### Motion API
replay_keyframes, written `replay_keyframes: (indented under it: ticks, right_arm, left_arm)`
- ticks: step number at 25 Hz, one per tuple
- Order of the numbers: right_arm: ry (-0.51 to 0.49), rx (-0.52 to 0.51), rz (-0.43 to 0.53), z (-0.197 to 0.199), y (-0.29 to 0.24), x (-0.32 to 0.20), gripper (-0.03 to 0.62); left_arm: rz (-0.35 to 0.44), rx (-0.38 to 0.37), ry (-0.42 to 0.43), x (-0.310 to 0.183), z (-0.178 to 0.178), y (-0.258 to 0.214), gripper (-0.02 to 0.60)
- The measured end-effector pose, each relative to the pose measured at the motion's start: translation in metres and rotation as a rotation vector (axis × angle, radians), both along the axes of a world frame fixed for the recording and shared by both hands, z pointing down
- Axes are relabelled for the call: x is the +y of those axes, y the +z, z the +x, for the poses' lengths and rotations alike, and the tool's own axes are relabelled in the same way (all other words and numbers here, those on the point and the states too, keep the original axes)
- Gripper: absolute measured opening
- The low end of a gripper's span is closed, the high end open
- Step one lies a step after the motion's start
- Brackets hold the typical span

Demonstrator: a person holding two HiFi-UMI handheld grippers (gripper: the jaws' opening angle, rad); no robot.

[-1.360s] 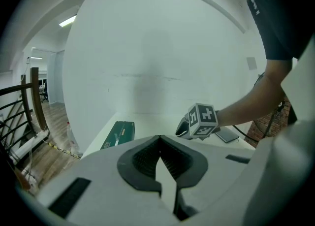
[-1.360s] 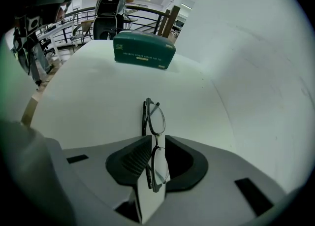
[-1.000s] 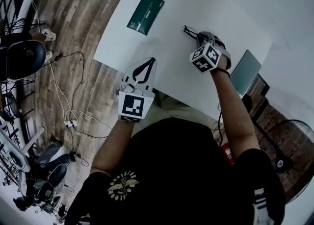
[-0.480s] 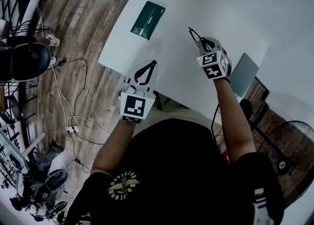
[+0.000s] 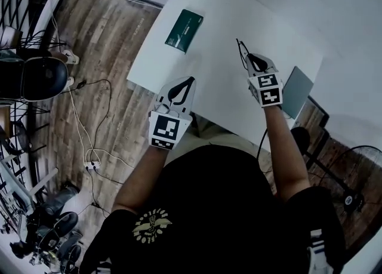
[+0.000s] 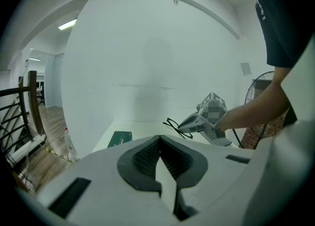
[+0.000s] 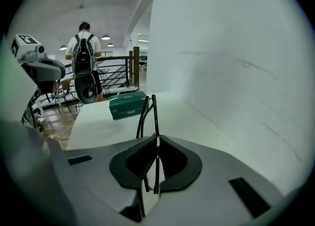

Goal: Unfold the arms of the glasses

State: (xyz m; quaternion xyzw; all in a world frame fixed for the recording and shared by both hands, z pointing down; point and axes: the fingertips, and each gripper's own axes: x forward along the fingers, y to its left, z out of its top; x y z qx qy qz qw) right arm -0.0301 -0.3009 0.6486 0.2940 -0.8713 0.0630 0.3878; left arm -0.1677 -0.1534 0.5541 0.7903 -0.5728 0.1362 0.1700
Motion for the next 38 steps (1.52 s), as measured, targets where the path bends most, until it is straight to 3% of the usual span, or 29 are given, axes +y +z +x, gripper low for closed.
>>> replay_keyframes:
  ticks: [11, 23, 38]
  right_arm:
    - [0.011, -0.171, 0.047, -0.009, -0.056, 0.047, 0.018]
    - [-0.027, -0.298, 0.114, -0.029, -0.11, 0.096, 0.018]
    - [0.021, -0.418, 0.155, -0.03, -0.161, 0.162, 0.018]
  left_arm:
    - [0.064, 0.028, 0.04, 0.014, -0.001, -0.04, 0.008]
    - [0.074, 0.057, 0.104, 0.042, 0.011, -0.055, 0.008]
    - [0.081, 0.107, 0.238, 0.082, 0.058, -0.06, 0.015]
